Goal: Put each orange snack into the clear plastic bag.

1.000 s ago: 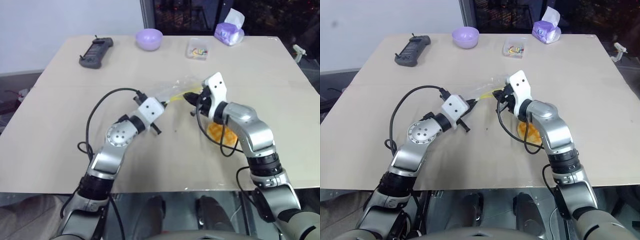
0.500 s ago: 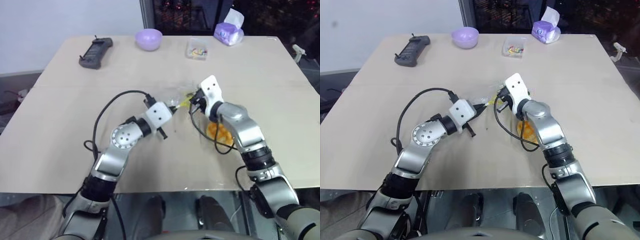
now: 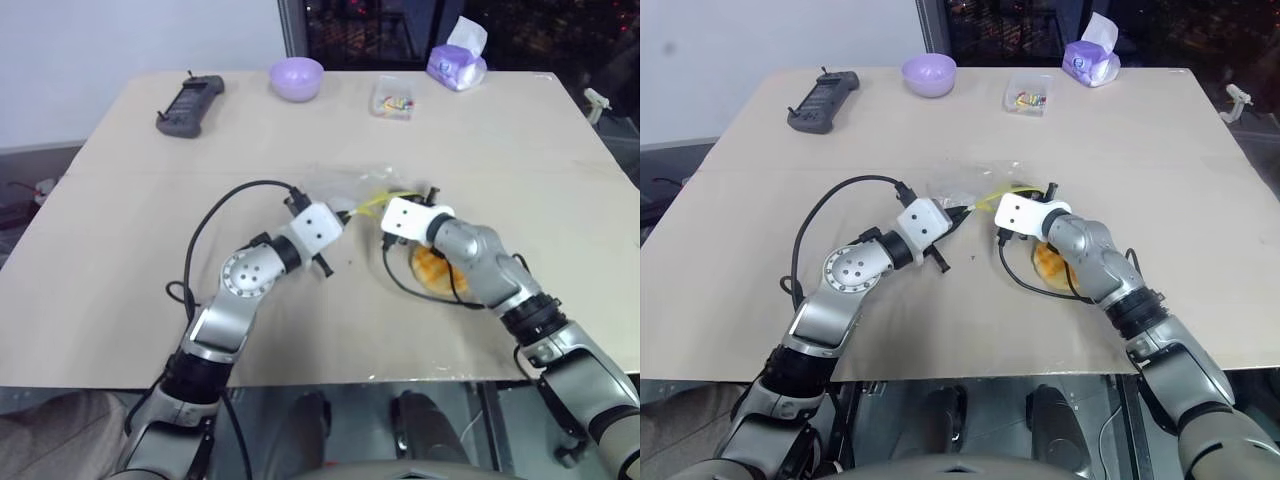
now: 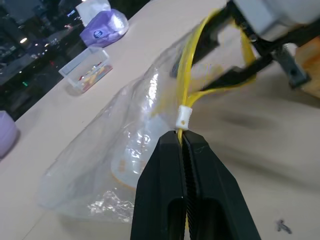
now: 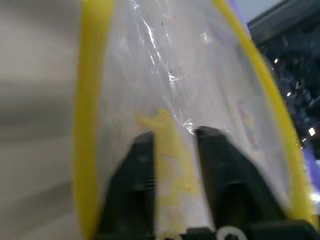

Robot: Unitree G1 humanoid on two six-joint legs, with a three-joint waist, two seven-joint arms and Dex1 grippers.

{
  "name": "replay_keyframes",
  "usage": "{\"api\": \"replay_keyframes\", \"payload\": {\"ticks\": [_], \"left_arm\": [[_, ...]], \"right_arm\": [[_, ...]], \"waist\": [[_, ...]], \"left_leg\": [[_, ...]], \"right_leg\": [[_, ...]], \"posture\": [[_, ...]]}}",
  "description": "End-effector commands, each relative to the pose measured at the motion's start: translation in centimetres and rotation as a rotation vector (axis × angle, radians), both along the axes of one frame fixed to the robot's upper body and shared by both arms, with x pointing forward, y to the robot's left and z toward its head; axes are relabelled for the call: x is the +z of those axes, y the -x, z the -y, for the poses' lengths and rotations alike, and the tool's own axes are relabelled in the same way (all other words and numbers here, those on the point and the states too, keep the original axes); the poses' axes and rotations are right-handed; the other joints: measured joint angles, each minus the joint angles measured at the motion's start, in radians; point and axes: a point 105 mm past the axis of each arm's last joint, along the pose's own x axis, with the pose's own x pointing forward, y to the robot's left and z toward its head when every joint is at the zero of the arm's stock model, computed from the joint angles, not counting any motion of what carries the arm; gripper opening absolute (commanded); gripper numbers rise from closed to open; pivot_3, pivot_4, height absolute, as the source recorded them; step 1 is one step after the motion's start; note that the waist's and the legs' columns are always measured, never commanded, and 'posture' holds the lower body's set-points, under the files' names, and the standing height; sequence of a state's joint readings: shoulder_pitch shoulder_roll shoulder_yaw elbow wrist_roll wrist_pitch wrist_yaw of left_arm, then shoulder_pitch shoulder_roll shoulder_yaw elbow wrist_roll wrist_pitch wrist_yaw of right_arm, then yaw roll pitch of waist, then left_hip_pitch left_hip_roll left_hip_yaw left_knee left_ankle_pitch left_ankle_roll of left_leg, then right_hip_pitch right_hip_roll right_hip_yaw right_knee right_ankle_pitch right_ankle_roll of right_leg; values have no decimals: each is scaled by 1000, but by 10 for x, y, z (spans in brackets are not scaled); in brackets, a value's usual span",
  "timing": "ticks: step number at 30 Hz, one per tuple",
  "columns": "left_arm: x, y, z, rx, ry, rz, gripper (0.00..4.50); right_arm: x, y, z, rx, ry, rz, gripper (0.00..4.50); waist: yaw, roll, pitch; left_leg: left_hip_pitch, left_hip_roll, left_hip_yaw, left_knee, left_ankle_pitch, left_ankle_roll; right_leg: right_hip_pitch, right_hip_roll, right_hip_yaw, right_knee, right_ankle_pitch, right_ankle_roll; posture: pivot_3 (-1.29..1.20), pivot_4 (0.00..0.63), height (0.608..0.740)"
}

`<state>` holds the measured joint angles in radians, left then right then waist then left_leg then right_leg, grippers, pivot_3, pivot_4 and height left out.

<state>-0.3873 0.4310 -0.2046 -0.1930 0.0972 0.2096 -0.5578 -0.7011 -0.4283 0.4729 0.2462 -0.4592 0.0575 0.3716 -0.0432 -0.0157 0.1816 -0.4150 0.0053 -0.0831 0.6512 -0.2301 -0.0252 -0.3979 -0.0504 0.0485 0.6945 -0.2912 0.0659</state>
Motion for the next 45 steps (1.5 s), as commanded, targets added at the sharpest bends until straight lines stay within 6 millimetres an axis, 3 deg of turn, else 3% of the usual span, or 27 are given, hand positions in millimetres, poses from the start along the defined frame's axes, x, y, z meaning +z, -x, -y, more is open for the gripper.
{"api": "replay_keyframes", "payload": {"ticks": [1,4,8,11,15,23,26,29,34,38,45], "left_arm": [[11,-2,-3,24,10,47,0],[11,-3,-2,28,12,46,0],[9,-3,-2,36,14,42,0],[9,-6,-6,63,14,45,0],[10,-9,-9,90,17,45,0],[8,-11,-8,93,22,41,0],[8,-11,-8,93,22,39,0],[9,-14,-10,111,33,39,0],[8,-16,-8,121,47,37,0],[8,-17,-6,113,49,33,0],[8,-18,-3,98,45,31,0]], "right_arm": [[9,0,2,8,5,53,3223],[9,1,4,6,3,49,4468],[10,5,3,31,-2,35,4468],[9,22,0,93,-125,-135,4468],[32,50,5,176,-382,-348,4468],[43,84,41,196,-524,-496,4468],[44,85,59,128,-572,-478,4468],[25,98,88,17,-594,-565,4468],[0,124,108,-56,-568,-650,4468],[-21,122,123,-168,-534,-653,4468],[-37,107,123,-241,-553,-638,4468]], "waist": [[1,0,0],[1,0,0],[2,0,0],[2,0,0],[3,0,0],[7,0,0],[6,0,0],[13,0,0],[25,0,0],[25,0,0],[25,0,0]], "left_leg": [[0,0,0,0,0,0],[0,0,0,0,0,0],[0,0,0,0,0,0],[0,0,0,0,0,0],[-1,0,-1,0,0,0],[0,0,-3,0,0,0],[0,0,-3,0,0,0],[0,0,-2,0,0,0],[0,0,-2,0,0,0],[1,0,-2,1,0,0],[1,0,-2,1,0,0]], "right_leg": [[0,0,0,0,0,0],[0,0,0,0,0,0],[0,0,0,0,0,0],[0,0,0,0,0,0],[0,0,0,0,0,0],[3,0,-3,-1,0,0],[3,0,-3,-1,0,0],[3,-1,-2,-1,0,0],[3,-1,-2,-2,0,0],[4,0,-2,0,0,0],[4,0,-3,-1,0,0]], "posture": [[0,150,740],[0,150,740],[0,150,740],[0,150,740],[0,150,740],[0,150,740],[0,150,740],[0,150,740],[0,150,740],[0,150,740],[0,150,740]]}}
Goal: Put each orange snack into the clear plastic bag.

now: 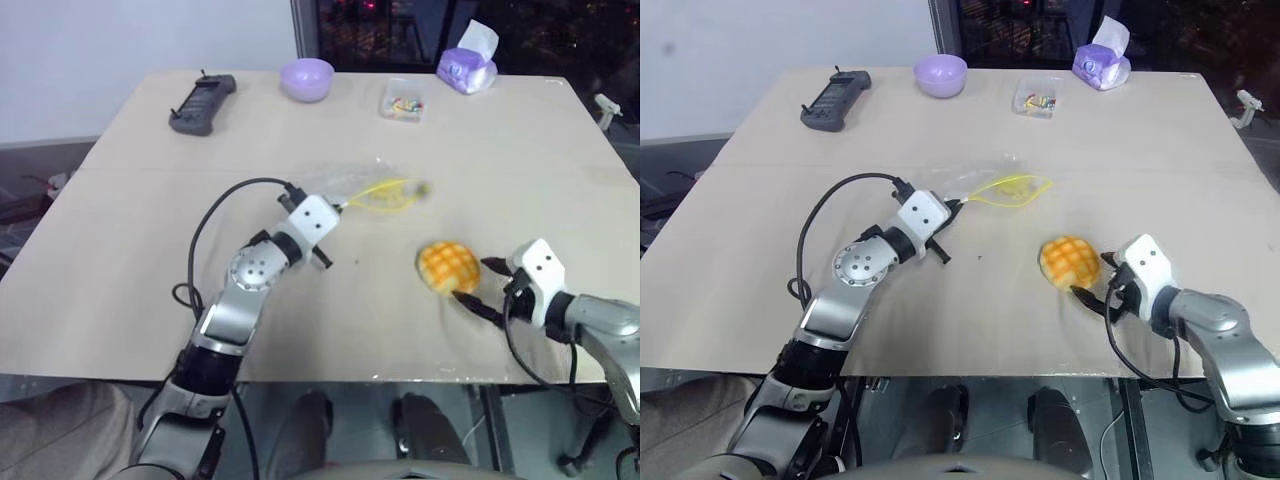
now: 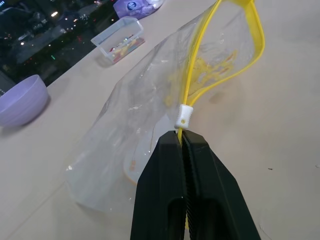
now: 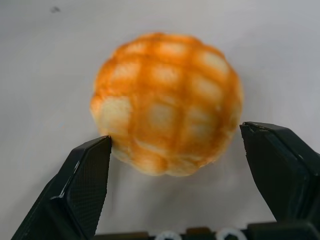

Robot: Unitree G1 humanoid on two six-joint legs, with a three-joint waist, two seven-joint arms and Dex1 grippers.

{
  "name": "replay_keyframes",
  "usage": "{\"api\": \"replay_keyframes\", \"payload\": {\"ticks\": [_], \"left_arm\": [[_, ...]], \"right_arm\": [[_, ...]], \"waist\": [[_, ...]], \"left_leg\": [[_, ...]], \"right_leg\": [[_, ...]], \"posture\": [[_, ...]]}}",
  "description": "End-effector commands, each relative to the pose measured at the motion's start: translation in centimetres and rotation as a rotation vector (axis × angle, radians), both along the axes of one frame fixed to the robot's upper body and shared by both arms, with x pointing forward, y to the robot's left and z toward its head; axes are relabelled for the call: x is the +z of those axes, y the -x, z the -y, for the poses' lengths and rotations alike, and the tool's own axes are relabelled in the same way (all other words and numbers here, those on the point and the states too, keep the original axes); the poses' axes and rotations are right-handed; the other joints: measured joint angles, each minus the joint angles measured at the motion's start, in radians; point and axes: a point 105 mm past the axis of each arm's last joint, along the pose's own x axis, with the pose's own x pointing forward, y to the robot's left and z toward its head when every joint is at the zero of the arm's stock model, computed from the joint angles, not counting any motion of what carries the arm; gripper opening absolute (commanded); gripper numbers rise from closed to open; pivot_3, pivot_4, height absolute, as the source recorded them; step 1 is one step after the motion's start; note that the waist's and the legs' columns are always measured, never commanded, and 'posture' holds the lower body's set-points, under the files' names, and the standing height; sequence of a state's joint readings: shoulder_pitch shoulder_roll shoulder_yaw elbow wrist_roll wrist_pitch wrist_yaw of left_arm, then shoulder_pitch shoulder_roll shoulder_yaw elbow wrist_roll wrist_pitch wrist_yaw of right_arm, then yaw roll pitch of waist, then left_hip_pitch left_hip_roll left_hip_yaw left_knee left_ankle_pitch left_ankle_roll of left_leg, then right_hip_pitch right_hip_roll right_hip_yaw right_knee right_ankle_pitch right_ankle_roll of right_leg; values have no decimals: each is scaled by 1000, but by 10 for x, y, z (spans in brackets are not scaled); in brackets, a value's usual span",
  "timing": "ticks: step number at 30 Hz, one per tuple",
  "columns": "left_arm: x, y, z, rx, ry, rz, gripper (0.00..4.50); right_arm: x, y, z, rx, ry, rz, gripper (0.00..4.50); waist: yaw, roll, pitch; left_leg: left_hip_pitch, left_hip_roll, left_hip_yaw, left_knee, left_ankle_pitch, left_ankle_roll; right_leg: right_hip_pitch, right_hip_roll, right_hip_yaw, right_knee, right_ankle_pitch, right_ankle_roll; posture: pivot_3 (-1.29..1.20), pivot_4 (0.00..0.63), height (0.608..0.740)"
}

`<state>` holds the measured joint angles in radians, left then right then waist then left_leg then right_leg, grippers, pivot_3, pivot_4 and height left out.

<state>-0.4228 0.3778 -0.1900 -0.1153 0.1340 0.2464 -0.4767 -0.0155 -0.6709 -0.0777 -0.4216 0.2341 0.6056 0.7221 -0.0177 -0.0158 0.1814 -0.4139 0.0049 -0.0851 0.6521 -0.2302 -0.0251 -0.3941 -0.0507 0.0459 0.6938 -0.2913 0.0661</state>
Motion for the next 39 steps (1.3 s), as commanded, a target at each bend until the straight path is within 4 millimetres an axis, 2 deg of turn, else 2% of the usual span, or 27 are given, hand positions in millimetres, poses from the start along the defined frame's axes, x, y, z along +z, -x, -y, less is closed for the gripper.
{"api": "replay_keyframes", "payload": {"ticks": [1,2,6,7,8,13,14,18,24,28,33,39], "left_arm": [[12,0,4,-21,4,46,0],[12,0,4,-21,4,47,0],[12,0,5,-21,3,47,0],[12,0,5,-21,3,46,0],[12,0,5,-20,4,45,0],[10,1,6,-24,3,43,0],[10,1,6,-25,2,42,0],[10,1,6,-29,-11,48,0],[10,5,15,-86,-72,98,0],[10,8,21,-119,-112,128,0],[9,13,31,-172,-112,139,0],[11,14,30,-167,-105,151,0]], "right_arm": [[3,-11,1,-46,-1,43,4468],[4,-12,0,-43,-12,43,4468],[2,-9,-3,-21,-29,38,3263],[1,-8,-3,-20,-25,34,2686],[1,-8,-2,-18,-24,31,2385],[4,-7,-1,-19,-35,37,214],[6,-7,-2,-17,-48,39,50],[21,-8,-6,4,-81,68,50],[48,-8,-30,104,-138,71,50],[68,-17,-51,161,-181,89,50],[71,-31,-60,169,-198,71,50],[62,-39,-61,170,-215,24,50]], "waist": [[0,0,0],[0,0,0],[2,0,0],[2,0,0],[2,0,0],[2,0,0],[2,0,0],[2,0,0],[1,0,0],[1,0,0],[2,0,0],[3,0,0]], "left_leg": [[0,0,0,0,0,0],[0,0,0,0,0,0],[0,0,0,0,0,0],[0,0,0,0,0,0],[0,0,0,0,0,0],[0,0,0,0,0,0],[0,0,0,0,0,0],[0,0,0,0,0,0],[0,0,-1,0,0,0],[0,0,0,0,0,0],[-1,0,-1,0,0,0],[-1,-1,-1,0,0,0]], "right_leg": [[0,0,0,0,0,0],[0,0,0,0,0,0],[0,0,0,0,0,0],[0,0,0,0,0,0],[0,0,0,0,0,0],[0,0,0,0,0,0],[0,0,0,0,0,0],[0,0,0,0,0,0],[0,0,0,0,0,0],[0,0,0,0,0,0],[0,0,-1,0,0,0],[0,-1,-1,-1,0,0]], "posture": [[0,150,740],[0,150,740],[0,150,740],[0,150,740],[0,150,740],[0,150,740],[0,150,740],[0,150,740],[0,150,740],[0,150,740],[0,150,740],[0,150,740]]}}
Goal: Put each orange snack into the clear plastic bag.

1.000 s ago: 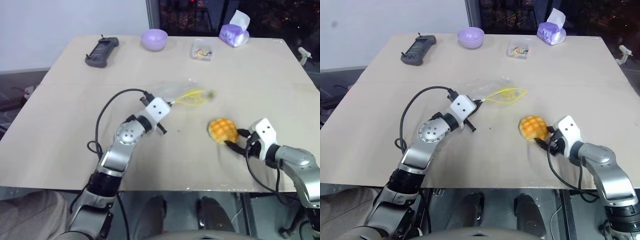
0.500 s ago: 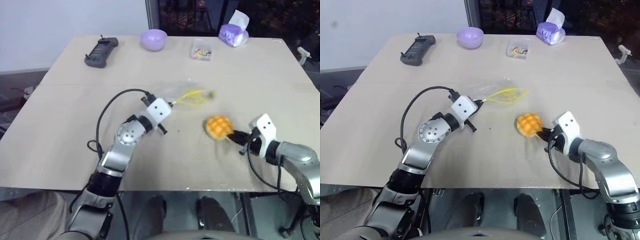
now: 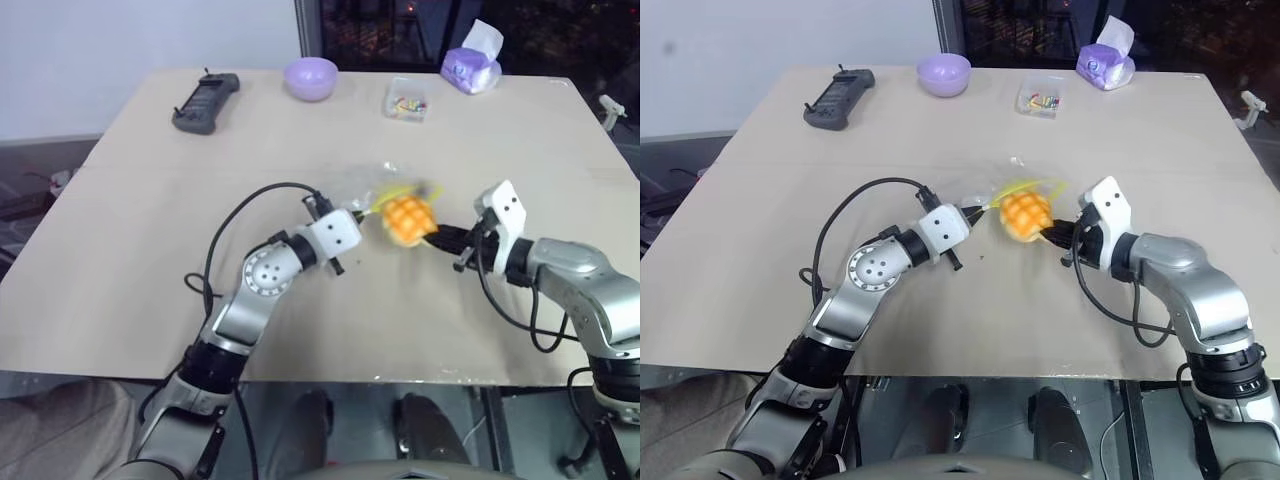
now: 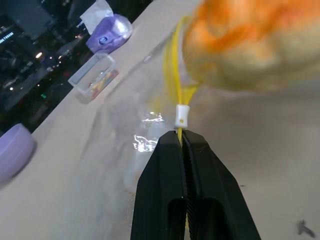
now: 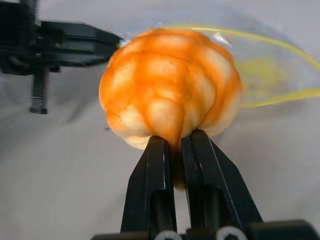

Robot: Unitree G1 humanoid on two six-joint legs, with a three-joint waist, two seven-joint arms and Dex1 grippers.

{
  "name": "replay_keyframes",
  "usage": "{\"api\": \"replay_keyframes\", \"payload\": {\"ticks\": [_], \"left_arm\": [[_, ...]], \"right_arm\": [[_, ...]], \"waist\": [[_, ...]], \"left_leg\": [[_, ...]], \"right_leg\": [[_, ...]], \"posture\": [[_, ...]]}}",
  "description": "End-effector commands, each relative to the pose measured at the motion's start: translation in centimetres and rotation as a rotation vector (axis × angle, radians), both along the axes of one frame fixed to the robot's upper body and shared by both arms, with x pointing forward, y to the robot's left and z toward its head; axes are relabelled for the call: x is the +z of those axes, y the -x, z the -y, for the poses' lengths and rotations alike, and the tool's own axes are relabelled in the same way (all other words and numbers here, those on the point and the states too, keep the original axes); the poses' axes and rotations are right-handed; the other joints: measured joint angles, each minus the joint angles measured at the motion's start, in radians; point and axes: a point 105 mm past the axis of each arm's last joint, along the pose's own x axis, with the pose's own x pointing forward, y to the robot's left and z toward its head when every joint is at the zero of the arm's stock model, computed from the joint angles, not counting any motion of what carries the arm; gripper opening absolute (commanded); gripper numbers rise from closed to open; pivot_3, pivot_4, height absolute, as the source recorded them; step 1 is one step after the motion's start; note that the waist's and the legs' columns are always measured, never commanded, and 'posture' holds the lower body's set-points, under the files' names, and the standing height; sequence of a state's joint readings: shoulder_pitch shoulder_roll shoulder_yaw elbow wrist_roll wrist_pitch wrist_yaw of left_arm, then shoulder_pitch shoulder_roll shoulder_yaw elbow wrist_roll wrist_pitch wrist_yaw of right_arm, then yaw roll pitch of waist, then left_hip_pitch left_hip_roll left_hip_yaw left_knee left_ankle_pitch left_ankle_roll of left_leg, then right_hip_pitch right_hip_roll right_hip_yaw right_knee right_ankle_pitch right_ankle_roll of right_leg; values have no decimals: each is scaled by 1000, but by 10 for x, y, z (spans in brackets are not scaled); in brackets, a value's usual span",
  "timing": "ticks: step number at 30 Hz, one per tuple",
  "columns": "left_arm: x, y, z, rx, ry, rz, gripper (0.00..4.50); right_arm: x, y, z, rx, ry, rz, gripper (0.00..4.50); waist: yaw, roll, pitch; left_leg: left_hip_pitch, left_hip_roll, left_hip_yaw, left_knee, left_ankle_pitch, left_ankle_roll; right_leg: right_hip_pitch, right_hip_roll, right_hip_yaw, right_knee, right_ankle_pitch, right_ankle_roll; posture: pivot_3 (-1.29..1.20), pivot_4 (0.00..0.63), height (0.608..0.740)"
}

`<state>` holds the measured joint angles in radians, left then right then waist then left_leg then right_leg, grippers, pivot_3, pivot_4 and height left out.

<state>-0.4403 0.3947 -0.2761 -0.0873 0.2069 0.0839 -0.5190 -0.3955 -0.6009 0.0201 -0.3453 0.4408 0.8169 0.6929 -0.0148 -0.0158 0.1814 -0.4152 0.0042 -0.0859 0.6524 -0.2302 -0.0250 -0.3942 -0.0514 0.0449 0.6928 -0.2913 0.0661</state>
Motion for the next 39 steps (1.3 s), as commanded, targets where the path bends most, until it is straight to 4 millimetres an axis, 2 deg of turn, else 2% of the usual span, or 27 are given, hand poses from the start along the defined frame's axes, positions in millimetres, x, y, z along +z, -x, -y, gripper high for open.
{"api": "replay_keyframes", "payload": {"ticks": [1,9,13,18,23,29,39], "left_arm": [[12,3,2,-13,20,50,0],[11,6,4,-38,20,51,0],[5,19,16,-144,-3,41,0],[1,25,19,-200,-29,31,0],[0,29,22,-251,-47,36,0],[-1,29,21,-265,-58,32,0],[-2,24,17,-246,-79,28,0]], "right_arm": [[6,-2,-1,16,-10,18,50],[11,-9,3,-9,-99,-32,50],[13,-17,6,-40,-158,-94,50],[14,-22,9,-52,-193,-144,50],[8,-28,9,-51,-154,-173,50],[12,-34,17,-36,-99,-134,50],[21,-29,31,1,-77,-104,50]], "waist": [[0,0,0],[-3,0,0],[-2,0,0],[-1,0,0],[-3,0,0],[-3,0,0],[-2,0,0]], "left_leg": [[0,0,0,0,0,0],[0,0,0,0,0,0],[0,0,0,0,0,0],[0,0,0,0,0,0],[0,0,0,0,0,0],[0,0,0,0,0,0],[0,0,0,0,0,0]], "right_leg": [[0,0,0,0,0,0],[0,0,0,1,0,0],[0,0,0,1,0,0],[0,0,0,0,0,0],[0,0,0,1,0,0],[0,0,0,1,0,0],[0,0,0,0,0,0]], "posture": [[0,150,740],[0,150,740],[0,150,740],[0,150,740],[0,150,740],[0,150,740],[0,150,740]]}}
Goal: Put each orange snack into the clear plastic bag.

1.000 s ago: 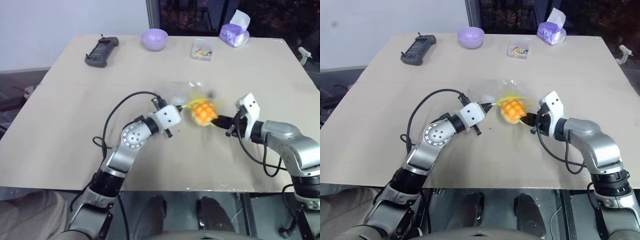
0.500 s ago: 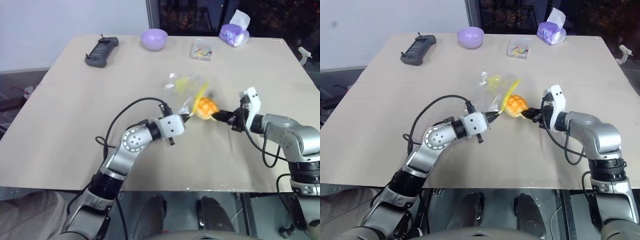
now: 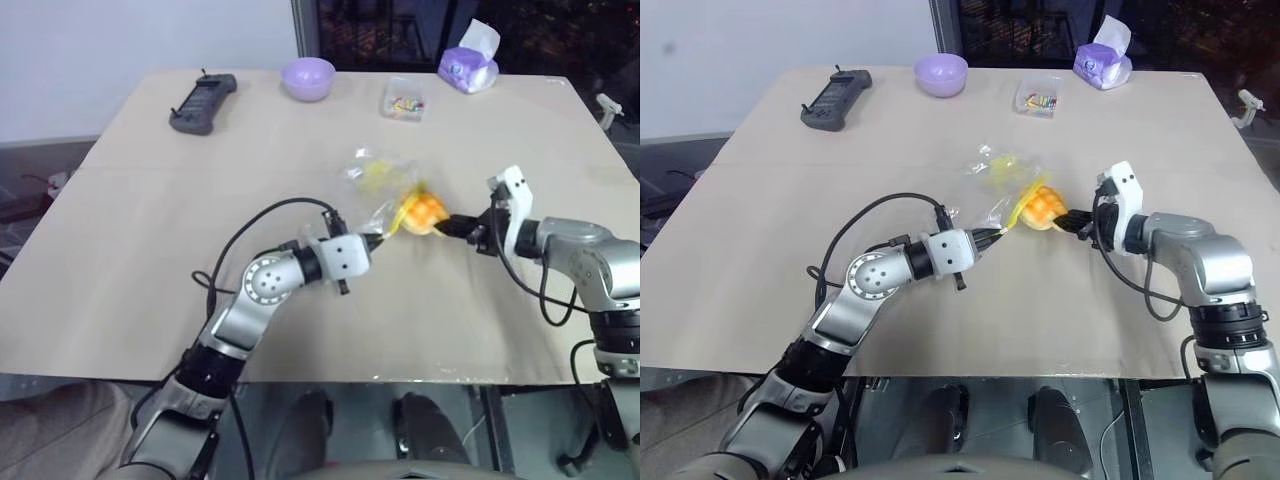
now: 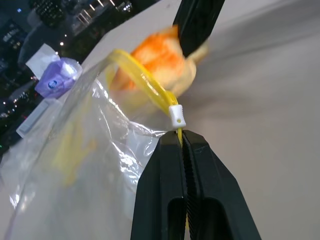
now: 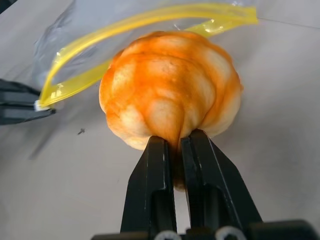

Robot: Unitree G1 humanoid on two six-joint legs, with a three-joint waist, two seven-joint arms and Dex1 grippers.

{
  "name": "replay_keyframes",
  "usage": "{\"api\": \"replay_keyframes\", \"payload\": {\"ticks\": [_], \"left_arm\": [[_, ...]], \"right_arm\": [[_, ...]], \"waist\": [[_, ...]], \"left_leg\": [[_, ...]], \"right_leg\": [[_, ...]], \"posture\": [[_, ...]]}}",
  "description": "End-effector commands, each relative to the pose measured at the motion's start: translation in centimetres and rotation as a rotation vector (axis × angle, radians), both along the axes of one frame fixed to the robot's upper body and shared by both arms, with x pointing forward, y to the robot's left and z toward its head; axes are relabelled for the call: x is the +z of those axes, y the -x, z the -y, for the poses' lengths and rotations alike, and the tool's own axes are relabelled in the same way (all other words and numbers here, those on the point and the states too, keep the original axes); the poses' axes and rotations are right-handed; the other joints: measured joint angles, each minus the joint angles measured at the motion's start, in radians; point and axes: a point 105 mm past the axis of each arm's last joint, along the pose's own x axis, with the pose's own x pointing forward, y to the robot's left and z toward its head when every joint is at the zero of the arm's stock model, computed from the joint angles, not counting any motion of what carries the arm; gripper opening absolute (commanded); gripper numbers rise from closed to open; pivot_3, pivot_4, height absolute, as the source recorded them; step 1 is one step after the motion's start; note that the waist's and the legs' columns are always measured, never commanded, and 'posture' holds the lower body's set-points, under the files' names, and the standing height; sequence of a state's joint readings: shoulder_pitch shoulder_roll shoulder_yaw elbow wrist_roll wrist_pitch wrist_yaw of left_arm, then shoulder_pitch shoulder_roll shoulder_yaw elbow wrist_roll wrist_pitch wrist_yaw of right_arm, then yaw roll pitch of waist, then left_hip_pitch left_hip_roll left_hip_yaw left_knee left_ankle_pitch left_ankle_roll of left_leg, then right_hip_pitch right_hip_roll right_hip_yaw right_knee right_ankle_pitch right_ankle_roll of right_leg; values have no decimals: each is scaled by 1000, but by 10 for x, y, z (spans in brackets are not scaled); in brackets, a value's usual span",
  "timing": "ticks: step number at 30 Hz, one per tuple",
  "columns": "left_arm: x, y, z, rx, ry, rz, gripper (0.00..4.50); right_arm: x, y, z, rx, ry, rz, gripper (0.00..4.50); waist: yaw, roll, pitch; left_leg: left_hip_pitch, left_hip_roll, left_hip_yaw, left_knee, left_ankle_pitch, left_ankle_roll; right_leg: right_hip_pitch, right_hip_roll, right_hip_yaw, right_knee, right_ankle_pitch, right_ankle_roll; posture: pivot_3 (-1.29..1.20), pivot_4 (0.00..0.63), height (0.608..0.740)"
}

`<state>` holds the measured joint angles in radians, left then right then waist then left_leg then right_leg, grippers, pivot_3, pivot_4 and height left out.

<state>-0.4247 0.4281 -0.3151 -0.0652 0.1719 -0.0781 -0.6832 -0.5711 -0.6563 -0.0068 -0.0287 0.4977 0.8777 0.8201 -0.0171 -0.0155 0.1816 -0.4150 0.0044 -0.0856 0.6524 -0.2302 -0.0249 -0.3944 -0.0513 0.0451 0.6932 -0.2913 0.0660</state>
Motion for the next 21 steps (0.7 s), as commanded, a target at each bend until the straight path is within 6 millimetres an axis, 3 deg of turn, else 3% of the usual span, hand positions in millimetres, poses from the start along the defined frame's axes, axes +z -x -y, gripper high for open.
{"api": "replay_keyframes", "payload": {"ticks": [1,10,21], "left_arm": [[10,0,0,-14,10,43,0],[8,1,3,-19,8,36,0],[9,2,5,-34,22,34,0]], "right_arm": [[18,4,4,34,3,71,50],[22,10,22,47,43,84,50],[23,4,14,34,-23,73,50]], "waist": [[0,0,0],[-2,0,0],[-1,0,0]], "left_leg": [[0,0,0,0,0,0],[0,0,0,0,0,0],[0,0,0,0,0,0]], "right_leg": [[0,0,0,0,0,0],[0,0,0,0,0,0],[0,0,0,0,0,0]], "posture": [[0,150,740],[0,150,740],[0,150,740]]}}
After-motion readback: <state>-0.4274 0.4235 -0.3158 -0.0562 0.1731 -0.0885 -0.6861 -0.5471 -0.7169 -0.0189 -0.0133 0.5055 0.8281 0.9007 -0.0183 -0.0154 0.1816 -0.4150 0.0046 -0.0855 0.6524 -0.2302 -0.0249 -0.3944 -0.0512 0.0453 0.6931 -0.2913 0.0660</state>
